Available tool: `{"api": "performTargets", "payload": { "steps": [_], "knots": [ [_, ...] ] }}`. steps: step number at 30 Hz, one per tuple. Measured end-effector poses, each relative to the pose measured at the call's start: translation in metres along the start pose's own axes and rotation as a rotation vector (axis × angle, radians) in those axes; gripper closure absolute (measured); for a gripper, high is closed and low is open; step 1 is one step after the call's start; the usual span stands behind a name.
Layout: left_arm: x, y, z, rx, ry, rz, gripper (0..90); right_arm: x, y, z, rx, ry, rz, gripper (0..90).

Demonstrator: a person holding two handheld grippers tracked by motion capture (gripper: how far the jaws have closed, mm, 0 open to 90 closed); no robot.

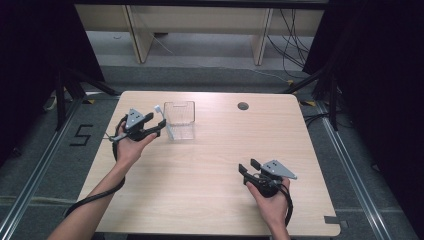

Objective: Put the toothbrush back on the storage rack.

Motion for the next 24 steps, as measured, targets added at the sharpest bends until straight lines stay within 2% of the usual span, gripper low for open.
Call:
{"api": "performTargets", "payload": {
  "steps": [11,15,17,21,24],
  "knots": [
    [0.012,-0.006,0.003,0.002,0.007,0.018,36.8,0.000,0.000,-0.002,0.012,-0.005,-0.011,47.2],
    [0.018,-0.009,0.005,0.004,0.008,0.020,36.5,0.000,-0.001,-0.002,0.011,-0.014,0.001,47.2],
    [0.022,-0.009,0.005,0.006,0.007,0.012,36.4,-0.001,-0.001,-0.003,0.026,-0.014,-0.005,47.1],
    [0.031,-0.010,0.005,0.002,0.010,0.011,36.1,-0.001,-0.002,0.000,0.001,-0.003,0.005,47.1],
    [0.036,-0.011,0.004,0.000,0.008,0.013,35.9,-0.001,-0.002,-0.001,0.008,-0.012,0.003,47.1]
  ]
}}
Point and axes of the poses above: each handheld gripper's, and its own axes: x roughly backward along the jaws, y roughly out of its top, z roughly to its left, the point moved 6 cm from there along -x, roughly forward along the jaws, and after that the axes turned 6 degrees about -z, right-handed, at the moved point
